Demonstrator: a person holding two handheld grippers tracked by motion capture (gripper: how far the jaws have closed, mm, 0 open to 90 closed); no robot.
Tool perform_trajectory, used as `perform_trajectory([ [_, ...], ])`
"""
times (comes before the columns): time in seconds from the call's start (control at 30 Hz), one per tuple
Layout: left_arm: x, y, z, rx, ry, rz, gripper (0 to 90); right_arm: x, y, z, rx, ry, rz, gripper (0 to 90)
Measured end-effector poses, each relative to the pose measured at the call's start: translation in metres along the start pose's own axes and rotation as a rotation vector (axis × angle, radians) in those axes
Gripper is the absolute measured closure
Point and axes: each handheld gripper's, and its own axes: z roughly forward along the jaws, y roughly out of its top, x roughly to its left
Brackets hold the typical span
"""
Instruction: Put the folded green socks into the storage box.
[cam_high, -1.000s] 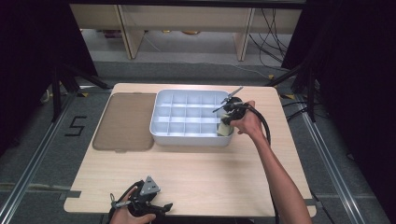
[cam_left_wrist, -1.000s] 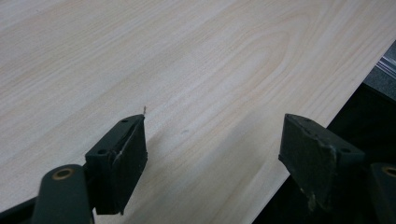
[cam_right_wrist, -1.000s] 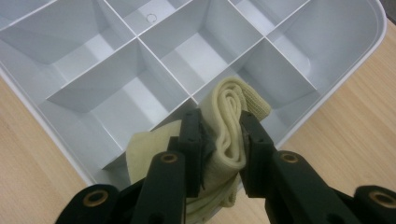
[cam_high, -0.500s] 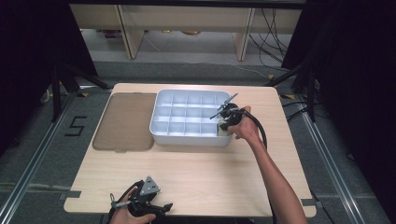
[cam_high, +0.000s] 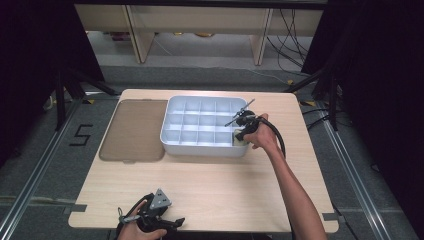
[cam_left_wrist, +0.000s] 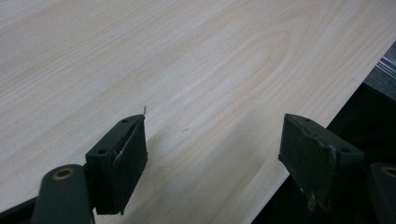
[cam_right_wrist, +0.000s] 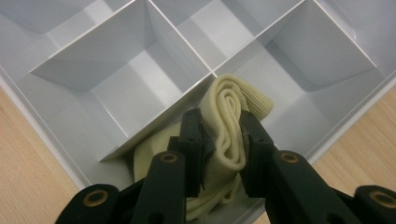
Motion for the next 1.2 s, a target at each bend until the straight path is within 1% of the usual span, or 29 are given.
perform_trajectory([
  [0.1,0.000,0.000,0.000,0.000,0.003,0.005,22.7,0.000,0.000,0.002,0.018,0.010,0.004,74.5],
  [0.13,-0.001,0.000,0.000,-0.005,-0.004,-0.001,22.7,0.001,0.000,0.003,0.027,0.014,0.010,74.5],
  [0.17,0.000,0.000,0.000,-0.004,-0.005,0.000,22.7,0.001,0.000,0.004,0.027,0.013,0.003,74.5],
  [0.2,0.000,0.000,0.000,0.000,0.003,0.004,22.7,0.001,0.000,0.005,0.034,0.015,0.003,74.5],
  [0.23,0.000,0.000,0.000,0.001,0.002,0.005,22.7,0.001,0.000,0.007,0.041,0.012,0.008,74.5],
  [0.27,0.000,0.000,0.000,0.001,0.000,0.001,22.7,0.002,0.000,0.008,0.050,0.018,0.012,74.5],
  [0.3,0.000,0.000,0.000,0.001,-0.001,-0.002,22.7,0.002,0.000,0.010,0.055,0.015,0.008,74.5],
  [0.37,0.000,0.000,0.000,0.001,0.000,-0.002,22.7,0.002,-0.001,0.013,0.068,0.010,0.019,74.5],
  [0.47,0.000,0.000,0.000,0.001,0.000,-0.003,22.7,0.001,-0.001,0.014,0.063,0.011,0.023,74.4],
  [0.5,0.000,0.000,0.000,0.002,0.000,-0.003,22.6,0.002,-0.001,0.014,0.061,0.015,0.032,74.0],
  [0.6,0.000,0.000,0.000,-0.001,0.002,0.003,22.6,0.002,0.000,0.012,0.056,0.012,0.036,70.8],
  [0.63,0.001,0.000,-0.001,-0.004,0.024,0.015,22.6,0.002,0.000,0.009,0.052,0.018,0.052,69.1],
  [0.67,0.001,0.001,-0.001,-0.007,0.025,0.020,22.6,0.004,0.000,0.005,0.062,0.024,0.100,66.0],
  [0.7,0.000,0.000,0.000,-0.003,0.008,0.015,22.6,0.003,0.000,0.003,0.048,0.022,0.096,63.4],
  [0.73,0.002,0.001,0.000,0.000,0.007,0.036,22.6,0.002,0.001,-0.001,0.037,0.023,0.102,61.1],
  [0.77,0.001,0.001,0.000,0.004,0.000,0.025,22.6,0.002,0.001,-0.006,0.017,0.017,0.112,60.7],
  [0.8,0.001,0.000,0.000,0.003,-0.003,0.022,22.7,0.000,0.001,-0.010,-0.004,0.022,0.114,60.8],
  [0.83,0.001,0.000,0.001,0.004,-0.004,0.024,22.6,-0.002,0.002,-0.015,-0.011,0.035,0.115,62.1],
  [0.87,0.000,0.000,0.000,0.006,-0.010,0.026,22.6,-0.003,0.002,-0.019,-0.040,0.034,0.116,66.9],
  [0.9,0.000,0.000,0.001,0.004,-0.008,0.024,22.6,-0.004,0.002,-0.024,-0.063,0.037,0.106,69.1],
  [0.93,-0.001,0.000,0.001,0.004,-0.007,0.001,22.6,-0.004,0.002,-0.027,-0.071,0.050,0.115,72.8],
  [0.97,-0.001,0.000,0.001,0.004,-0.011,-0.003,22.6,-0.005,0.002,-0.030,-0.075,0.040,0.111,74.9],
  [1.0,-0.001,0.000,0.001,0.006,-0.007,-0.002,22.6,-0.006,0.002,-0.032,-0.084,0.037,0.110,78.0],
  [1.03,-0.002,0.000,0.002,0.004,-0.002,-0.008,22.6,-0.007,0.001,-0.033,-0.093,0.039,0.108,79.3],
  [1.07,-0.002,0.000,0.002,0.009,-0.006,-0.002,22.6,-0.007,0.001,-0.034,-0.097,0.033,0.110,81.0],
  [1.1,-0.002,0.000,0.003,0.008,-0.006,-0.002,22.6,-0.009,0.001,-0.033,-0.115,0.032,0.088,82.3],
  [1.17,-0.003,0.000,0.002,0.006,-0.013,-0.002,22.6,-0.007,0.001,-0.030,-0.089,0.035,0.115,83.6],
  [1.2,-0.003,0.000,0.002,0.006,-0.013,-0.001,22.6,-0.007,0.000,-0.028,-0.080,0.036,0.104,84.2],
])
